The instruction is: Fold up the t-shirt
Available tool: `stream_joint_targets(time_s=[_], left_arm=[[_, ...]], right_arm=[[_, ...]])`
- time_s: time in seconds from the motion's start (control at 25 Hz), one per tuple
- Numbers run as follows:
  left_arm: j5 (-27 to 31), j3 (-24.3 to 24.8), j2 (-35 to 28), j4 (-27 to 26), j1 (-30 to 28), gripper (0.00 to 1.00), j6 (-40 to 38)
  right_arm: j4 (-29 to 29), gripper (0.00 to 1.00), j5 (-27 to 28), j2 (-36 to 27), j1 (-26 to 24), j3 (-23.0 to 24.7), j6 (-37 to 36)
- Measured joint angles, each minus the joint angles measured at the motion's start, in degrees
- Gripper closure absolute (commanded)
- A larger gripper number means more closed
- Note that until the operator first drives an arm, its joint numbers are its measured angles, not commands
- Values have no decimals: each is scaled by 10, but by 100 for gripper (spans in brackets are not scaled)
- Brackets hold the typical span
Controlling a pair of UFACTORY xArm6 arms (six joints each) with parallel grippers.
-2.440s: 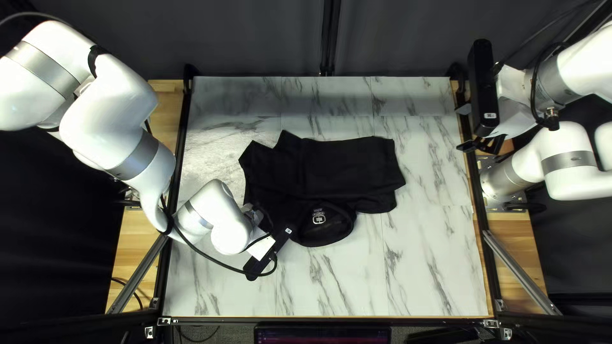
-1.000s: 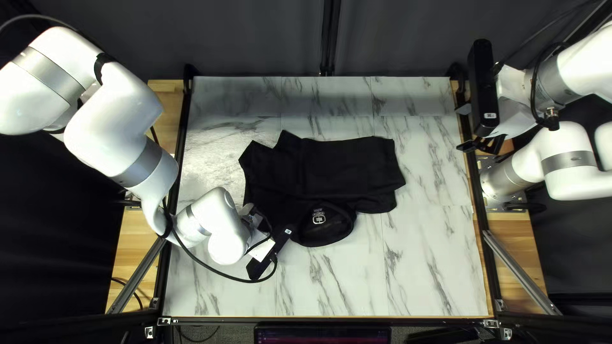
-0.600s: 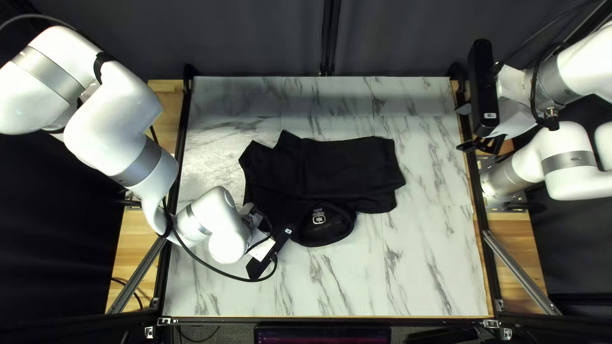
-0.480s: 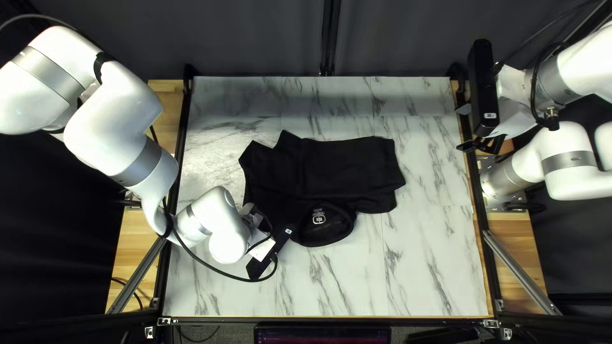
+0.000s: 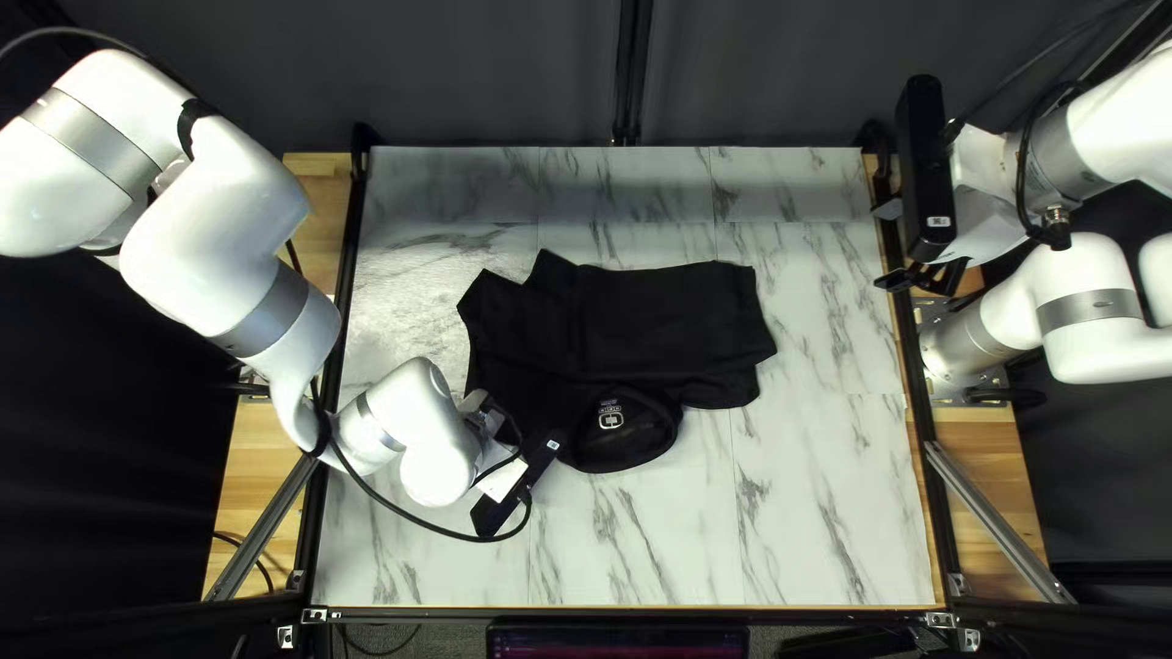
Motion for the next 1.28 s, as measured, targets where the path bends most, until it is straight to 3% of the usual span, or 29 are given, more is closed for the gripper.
stream_joint_targets(time_s=[0.36,1.12,1.16,1.2,1.24,1.28], left_arm=[[22,-9,-16,-13,-7,0,20],[-37,19,-7,-31,34,1,51],[-37,20,-8,-32,34,13,52],[-36,21,-10,-33,34,13,53],[-36,21,-11,-34,34,48,53],[-35,21,-12,-35,34,75,54]], right_arm=[[0,0,0,0,0,0,0],[0,0,0,0,0,0,0],[0,0,0,0,0,0,0],[0,0,0,0,0,0,0],[0,0,0,0,0,0,0],[0,0,0,0,0,0,0]])
